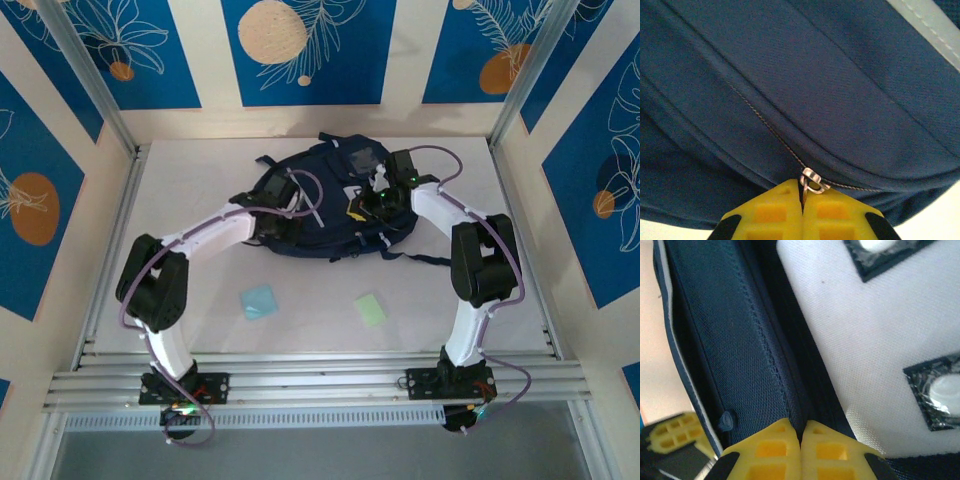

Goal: Pack the student bag
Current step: Unzip the student bag at the top-center of the table.

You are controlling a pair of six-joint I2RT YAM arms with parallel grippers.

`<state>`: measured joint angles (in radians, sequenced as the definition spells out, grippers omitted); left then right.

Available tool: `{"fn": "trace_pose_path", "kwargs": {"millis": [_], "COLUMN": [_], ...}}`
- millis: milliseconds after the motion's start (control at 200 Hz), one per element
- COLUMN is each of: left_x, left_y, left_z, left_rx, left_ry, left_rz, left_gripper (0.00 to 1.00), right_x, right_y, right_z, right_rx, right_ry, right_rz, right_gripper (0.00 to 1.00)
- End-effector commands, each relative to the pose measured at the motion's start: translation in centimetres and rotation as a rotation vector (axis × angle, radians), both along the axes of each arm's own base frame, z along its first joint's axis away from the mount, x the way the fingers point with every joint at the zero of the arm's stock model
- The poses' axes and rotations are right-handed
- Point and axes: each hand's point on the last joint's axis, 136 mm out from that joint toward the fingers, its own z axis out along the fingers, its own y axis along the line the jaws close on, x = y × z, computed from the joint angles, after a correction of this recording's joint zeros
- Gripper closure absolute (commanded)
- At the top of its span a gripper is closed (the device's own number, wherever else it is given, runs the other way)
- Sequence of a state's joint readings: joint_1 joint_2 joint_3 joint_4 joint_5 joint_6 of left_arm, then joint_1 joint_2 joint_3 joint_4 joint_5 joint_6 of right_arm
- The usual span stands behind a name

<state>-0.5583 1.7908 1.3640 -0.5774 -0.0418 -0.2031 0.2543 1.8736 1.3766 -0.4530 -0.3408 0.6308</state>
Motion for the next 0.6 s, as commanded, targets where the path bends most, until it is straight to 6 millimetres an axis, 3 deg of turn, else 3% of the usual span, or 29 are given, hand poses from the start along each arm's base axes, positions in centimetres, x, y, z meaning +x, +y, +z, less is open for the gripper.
{"fn": "trace_pose_path", "kwargs": {"millis": [0,85,305,425,515,595], "left_x": [-0.1,0.3,-3.4,-5.9,-6.2,-5.6], "left_y": [7.0,6.6,-2.3,-6.4,-9.1,-11.3], "left_z": [-1.4,-0.9,2.1,3.1,4.3,5.4], "left_rx": [0.221,0.188,-0.060,-0.145,-0.225,-0.291], "left_ry": [0.100,0.112,0.114,0.143,0.150,0.147], "left_rz": [0.050,0.045,-0.236,-0.328,-0.354,-0.367], "left_gripper": [1.00,1.00,1.00,1.00,1.00,1.00], "right_x": [1.0,1.7,5.2,7.3,8.3,8.4], "right_y": [-3.5,-4.5,-6.6,-6.1,-4.8,-3.8], "right_z": [1.3,1.3,1.7,2.8,4.0,5.0], "right_rx": [-0.116,-0.160,-0.198,-0.118,-0.029,0.039], "right_ry": [-0.073,-0.098,-0.115,-0.114,-0.108,-0.103], "right_rz": [-0.006,-0.004,-0.057,-0.091,-0.077,-0.074], "right_gripper": [1.00,1.00,1.00,1.00,1.00,0.77]}}
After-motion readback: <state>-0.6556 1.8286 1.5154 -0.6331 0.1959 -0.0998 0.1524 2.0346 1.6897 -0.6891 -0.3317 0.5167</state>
